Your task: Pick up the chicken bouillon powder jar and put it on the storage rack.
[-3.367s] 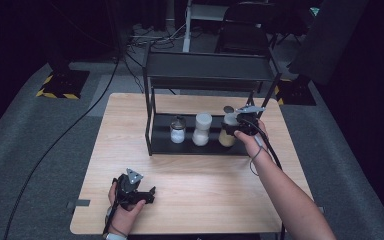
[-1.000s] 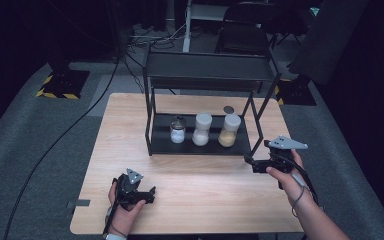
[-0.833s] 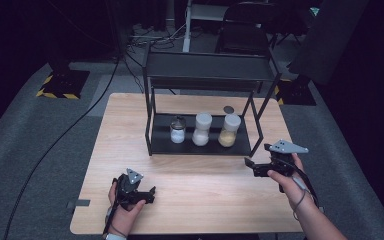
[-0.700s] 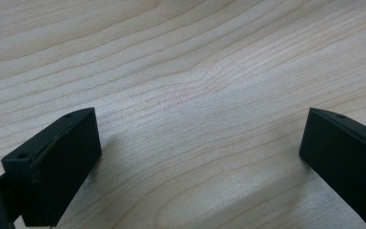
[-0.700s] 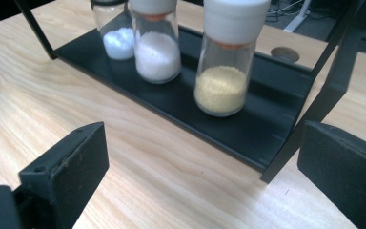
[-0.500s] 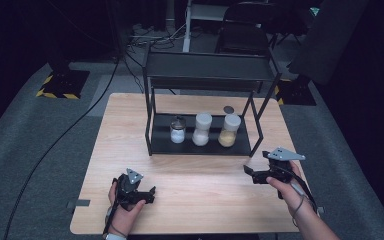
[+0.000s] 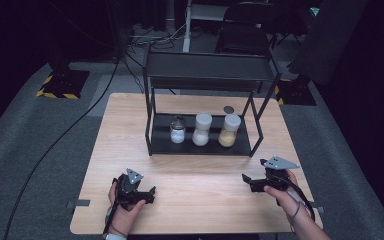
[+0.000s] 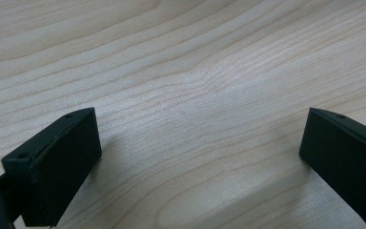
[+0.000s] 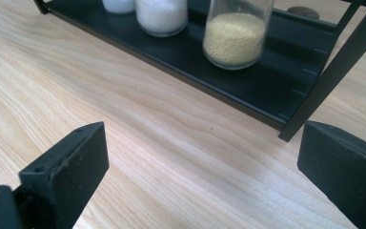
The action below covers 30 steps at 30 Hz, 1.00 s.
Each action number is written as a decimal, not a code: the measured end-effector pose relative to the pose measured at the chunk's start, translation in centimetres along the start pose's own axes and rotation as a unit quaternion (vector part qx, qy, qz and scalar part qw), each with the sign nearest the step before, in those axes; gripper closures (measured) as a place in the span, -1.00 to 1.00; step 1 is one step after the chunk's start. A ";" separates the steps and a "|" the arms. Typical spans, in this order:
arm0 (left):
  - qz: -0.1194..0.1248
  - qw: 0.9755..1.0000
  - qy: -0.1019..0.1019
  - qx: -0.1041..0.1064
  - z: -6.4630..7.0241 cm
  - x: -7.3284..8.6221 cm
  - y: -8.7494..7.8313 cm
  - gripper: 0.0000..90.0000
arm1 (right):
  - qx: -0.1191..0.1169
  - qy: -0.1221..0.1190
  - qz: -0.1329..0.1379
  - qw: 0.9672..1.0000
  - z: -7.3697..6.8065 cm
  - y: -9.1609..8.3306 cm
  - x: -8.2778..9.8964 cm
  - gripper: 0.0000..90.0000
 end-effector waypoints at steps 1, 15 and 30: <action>0.000 1.000 0.000 0.000 0.0 0.0 0.0 -0.99 | 0.000 0.001 -0.001 1.000 -0.1 0.1 0.1 -0.94; 0.000 1.000 0.000 0.000 0.0 0.0 0.0 -0.99 | -0.018 -0.018 -0.022 0.999 -1.0 1.4 1.5 -0.94; 0.000 1.000 0.000 0.000 0.0 0.0 0.0 -0.99 | -0.035 -0.011 -0.037 0.999 -1.7 2.4 2.9 -0.94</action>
Point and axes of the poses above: each handheld gripper's, and its own axes: y roughly forward along the jaws, x roughly out of its underside, z roughly to its right, the point moved 7 cm from there along y, roughly forward along the jaws, and after that the axes turned 15 degrees about -y, right-handed, at the moved point
